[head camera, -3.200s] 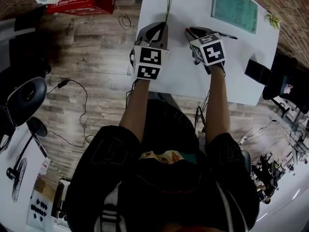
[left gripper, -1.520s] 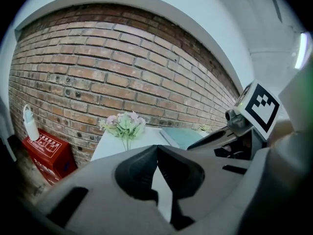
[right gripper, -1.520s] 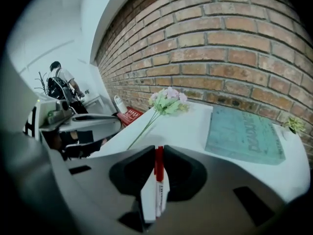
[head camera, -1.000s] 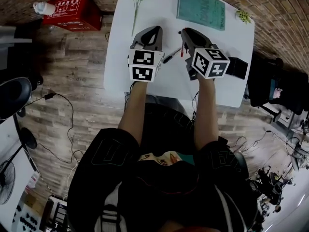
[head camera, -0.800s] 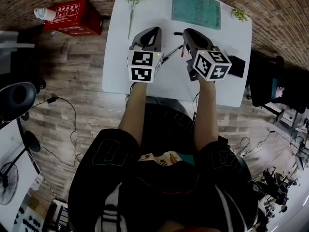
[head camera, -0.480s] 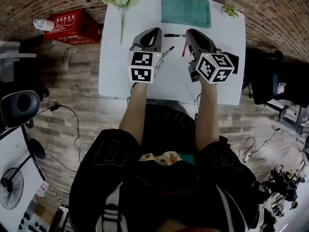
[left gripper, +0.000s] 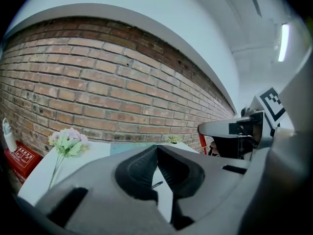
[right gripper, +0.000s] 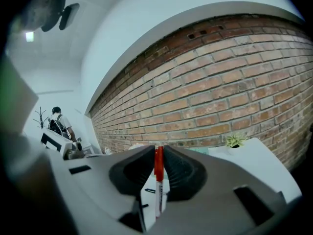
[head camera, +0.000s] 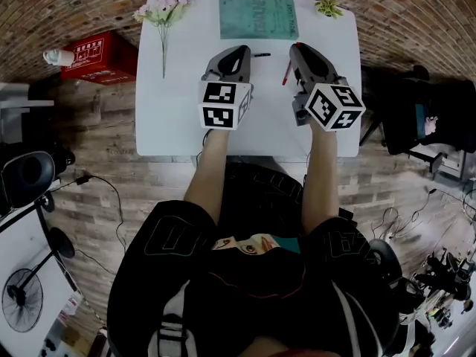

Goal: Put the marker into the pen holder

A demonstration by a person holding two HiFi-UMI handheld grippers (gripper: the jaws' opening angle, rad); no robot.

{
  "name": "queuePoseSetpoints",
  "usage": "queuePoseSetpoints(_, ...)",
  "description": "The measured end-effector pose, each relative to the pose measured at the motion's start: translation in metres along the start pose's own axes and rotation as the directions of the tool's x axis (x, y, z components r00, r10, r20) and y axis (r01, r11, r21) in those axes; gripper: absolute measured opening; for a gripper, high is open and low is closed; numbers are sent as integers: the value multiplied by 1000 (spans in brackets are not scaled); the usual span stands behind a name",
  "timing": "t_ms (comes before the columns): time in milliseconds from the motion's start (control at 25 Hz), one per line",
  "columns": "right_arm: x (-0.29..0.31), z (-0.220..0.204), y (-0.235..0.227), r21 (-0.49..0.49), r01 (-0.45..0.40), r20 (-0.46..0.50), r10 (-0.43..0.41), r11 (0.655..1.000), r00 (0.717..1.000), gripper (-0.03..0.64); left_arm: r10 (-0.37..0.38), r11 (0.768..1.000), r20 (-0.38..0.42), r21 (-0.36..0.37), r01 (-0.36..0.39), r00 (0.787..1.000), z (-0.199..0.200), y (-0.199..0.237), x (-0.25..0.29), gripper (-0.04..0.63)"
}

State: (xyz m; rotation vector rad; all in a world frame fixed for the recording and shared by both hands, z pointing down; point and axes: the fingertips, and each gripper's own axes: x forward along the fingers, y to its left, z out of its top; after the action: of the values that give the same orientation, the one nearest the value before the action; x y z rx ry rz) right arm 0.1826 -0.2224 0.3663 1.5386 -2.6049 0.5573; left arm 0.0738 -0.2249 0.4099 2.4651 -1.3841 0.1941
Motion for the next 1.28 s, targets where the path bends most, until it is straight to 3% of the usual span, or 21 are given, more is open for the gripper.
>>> queuePoseSetpoints(640, -67, 31, -87, 53, 86, 117, -92, 995, 989, 63, -99, 992, -19, 80, 100, 995, 12, -91, 52, 5)
queuePoseSetpoints(1280, -104, 13, -136, 71, 153, 99, -160, 986, 982, 63, -103, 991, -65, 82, 109, 993, -10, -127, 64, 5)
